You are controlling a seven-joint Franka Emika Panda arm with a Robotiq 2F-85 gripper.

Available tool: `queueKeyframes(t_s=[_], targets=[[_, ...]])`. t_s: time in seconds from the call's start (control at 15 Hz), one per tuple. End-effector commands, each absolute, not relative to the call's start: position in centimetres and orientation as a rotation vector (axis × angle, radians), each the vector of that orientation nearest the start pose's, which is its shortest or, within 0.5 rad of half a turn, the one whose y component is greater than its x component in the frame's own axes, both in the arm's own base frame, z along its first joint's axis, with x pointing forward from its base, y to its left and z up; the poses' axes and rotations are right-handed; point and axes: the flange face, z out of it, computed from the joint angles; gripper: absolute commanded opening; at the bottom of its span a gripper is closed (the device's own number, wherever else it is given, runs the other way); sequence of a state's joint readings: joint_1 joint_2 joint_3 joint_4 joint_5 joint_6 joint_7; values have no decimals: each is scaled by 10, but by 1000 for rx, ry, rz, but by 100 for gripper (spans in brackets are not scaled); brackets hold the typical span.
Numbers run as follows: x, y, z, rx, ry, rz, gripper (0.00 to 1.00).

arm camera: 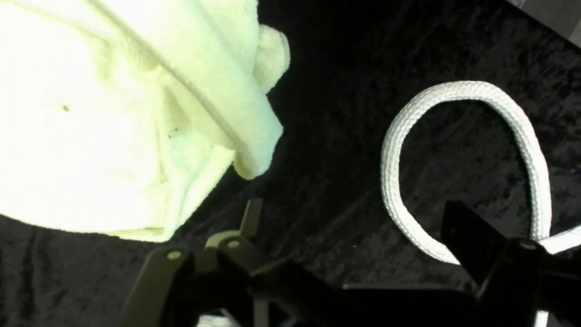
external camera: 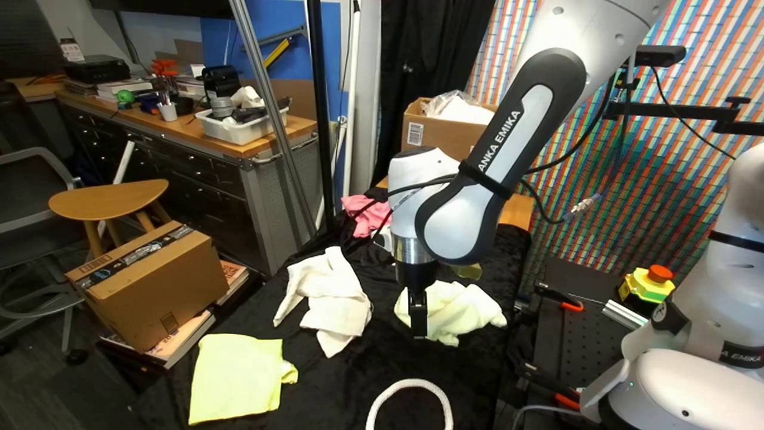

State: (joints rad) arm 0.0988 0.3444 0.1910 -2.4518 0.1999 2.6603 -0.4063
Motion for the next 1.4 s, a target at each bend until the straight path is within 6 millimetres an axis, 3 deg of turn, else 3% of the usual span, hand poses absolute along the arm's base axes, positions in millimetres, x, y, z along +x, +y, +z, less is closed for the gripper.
queueKeyframes(t_s=[0.0,0.53,0.87,1.07,1.33], targets=[[438,160,143,-2862,-858,129,100],[404,258,137,-2813,-1162,87,100],[386,317,135,-2665,-1542,40,100],[385,339,129,-2524,-1795,30,100],[391,342,115,-2330,-2074,42,100]])
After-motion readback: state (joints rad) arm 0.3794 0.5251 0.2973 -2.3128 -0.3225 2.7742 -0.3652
